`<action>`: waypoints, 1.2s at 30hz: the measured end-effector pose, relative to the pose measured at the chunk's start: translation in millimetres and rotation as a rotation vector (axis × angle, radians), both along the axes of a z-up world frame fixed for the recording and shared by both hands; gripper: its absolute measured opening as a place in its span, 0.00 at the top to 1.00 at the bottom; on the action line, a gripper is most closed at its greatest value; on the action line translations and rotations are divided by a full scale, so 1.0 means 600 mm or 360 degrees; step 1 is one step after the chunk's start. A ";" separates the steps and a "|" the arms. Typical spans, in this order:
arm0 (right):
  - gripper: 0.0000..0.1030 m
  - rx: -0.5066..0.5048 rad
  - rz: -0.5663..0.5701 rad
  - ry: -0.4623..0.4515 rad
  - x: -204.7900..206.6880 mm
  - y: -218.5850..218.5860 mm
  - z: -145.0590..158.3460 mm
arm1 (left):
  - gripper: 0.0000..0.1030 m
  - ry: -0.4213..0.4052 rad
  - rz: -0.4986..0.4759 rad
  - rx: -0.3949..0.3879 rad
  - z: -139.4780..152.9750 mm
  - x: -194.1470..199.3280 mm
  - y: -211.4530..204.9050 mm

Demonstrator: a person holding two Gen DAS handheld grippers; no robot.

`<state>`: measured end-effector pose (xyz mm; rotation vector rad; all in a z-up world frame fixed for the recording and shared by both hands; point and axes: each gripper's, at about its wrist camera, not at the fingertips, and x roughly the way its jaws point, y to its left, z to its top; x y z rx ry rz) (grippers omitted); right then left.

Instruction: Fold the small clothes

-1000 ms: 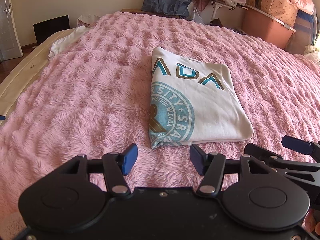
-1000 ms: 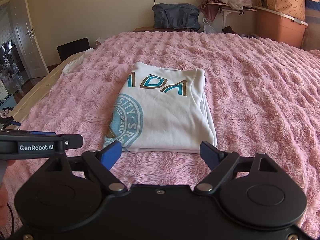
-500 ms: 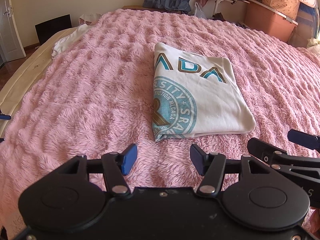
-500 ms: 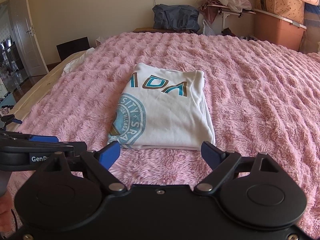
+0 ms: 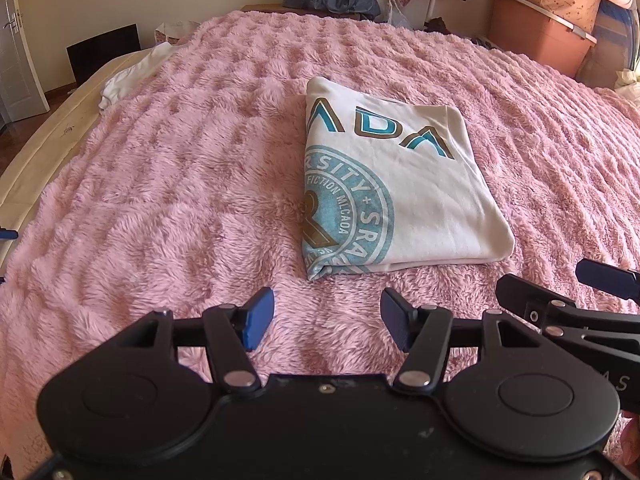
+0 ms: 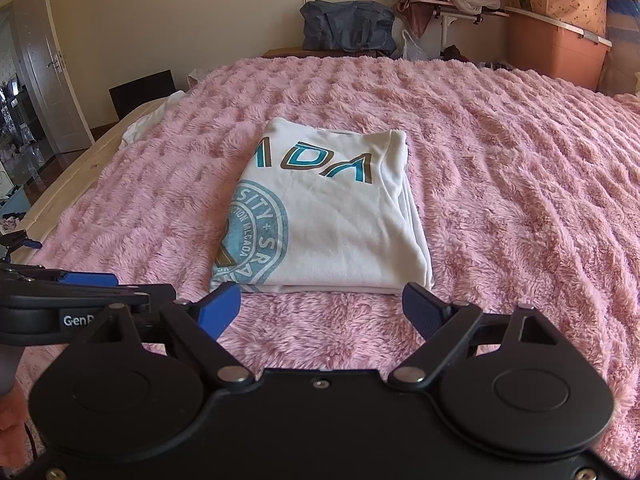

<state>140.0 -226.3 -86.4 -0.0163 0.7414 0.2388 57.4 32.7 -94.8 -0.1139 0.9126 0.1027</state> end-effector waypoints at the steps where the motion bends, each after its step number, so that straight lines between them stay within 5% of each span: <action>1: 0.14 0.0003 -0.0001 0.0003 0.001 -0.001 0.000 | 0.40 0.0002 0.0001 0.0002 0.000 0.000 0.000; 36: 0.13 0.0000 0.0014 0.0023 0.005 -0.001 -0.003 | 0.39 0.0032 -0.0021 0.0049 -0.003 0.007 -0.011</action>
